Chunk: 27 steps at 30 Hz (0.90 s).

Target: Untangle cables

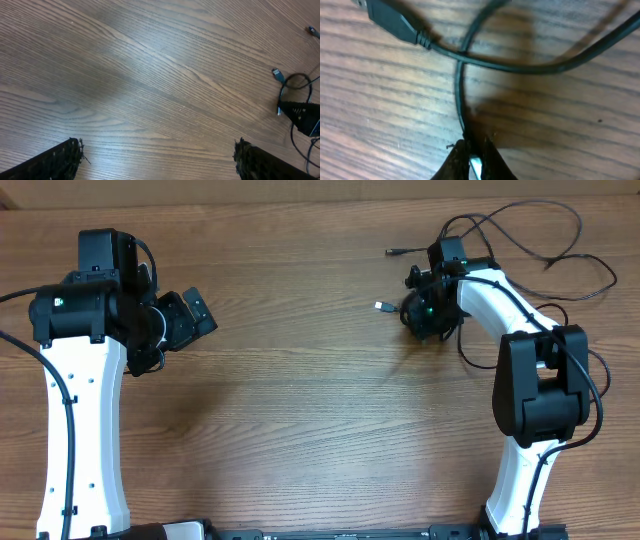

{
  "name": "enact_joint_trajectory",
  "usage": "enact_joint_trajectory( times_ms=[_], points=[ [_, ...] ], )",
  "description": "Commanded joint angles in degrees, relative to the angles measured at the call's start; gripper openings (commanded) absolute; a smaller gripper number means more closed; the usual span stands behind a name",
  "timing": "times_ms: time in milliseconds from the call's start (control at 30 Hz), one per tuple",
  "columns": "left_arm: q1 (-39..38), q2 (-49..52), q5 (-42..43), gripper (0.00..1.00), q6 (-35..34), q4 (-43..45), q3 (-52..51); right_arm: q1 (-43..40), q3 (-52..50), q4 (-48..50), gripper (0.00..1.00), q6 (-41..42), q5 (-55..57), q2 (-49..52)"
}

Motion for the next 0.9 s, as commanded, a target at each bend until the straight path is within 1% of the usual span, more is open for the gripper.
enact_joint_trajectory(
  times_ms=[0, 67, 133, 233, 267, 333, 367, 400, 733, 867],
  points=[
    [-0.2, 0.3, 0.4, 1.0, 0.8, 0.1, 0.3, 0.1, -0.3, -0.3, 0.15, -0.1, -0.1, 0.9],
    [-0.2, 0.3, 0.4, 1.0, 0.8, 0.0, 0.3, 0.1, -0.3, -0.3, 0.18, -0.1, -0.1, 0.9],
    [-0.2, 0.3, 0.4, 1.0, 0.8, 0.0, 0.3, 0.1, -0.3, -0.3, 0.26, -0.1, -0.1, 0.9],
    [-0.2, 0.3, 0.4, 1.0, 0.8, 0.0, 0.3, 0.1, -0.3, 0.0, 0.29, -0.1, -0.1, 0.9],
    [-0.2, 0.3, 0.4, 1.0, 0.8, 0.1, 0.3, 0.1, -0.3, 0.0, 0.27, -0.1, -0.1, 0.9],
    [-0.2, 0.3, 0.4, 1.0, 0.8, 0.2, 0.3, 0.2, -0.3, -0.1, 0.17, -0.1, -0.3, 0.9],
    [-0.2, 0.3, 0.4, 1.0, 0.8, 0.2, 0.3, 0.3, -0.3, -0.3, 0.09, -0.1, -0.3, 0.9],
    [-0.2, 0.3, 0.4, 1.0, 0.8, 0.2, 0.3, 0.4, -0.3, -0.9, 0.04, -0.1, -0.3, 0.9],
    [-0.2, 0.3, 0.4, 1.0, 0.8, 0.6, 0.3, 2.3, -0.2, -10.1, 0.04, -0.1, -4.9, 0.7],
    [-0.2, 0.3, 0.4, 1.0, 0.8, 0.8, 0.3, 3.1, -0.1, -15.6, 0.04, -0.1, -5.1, -1.5]
  ],
)
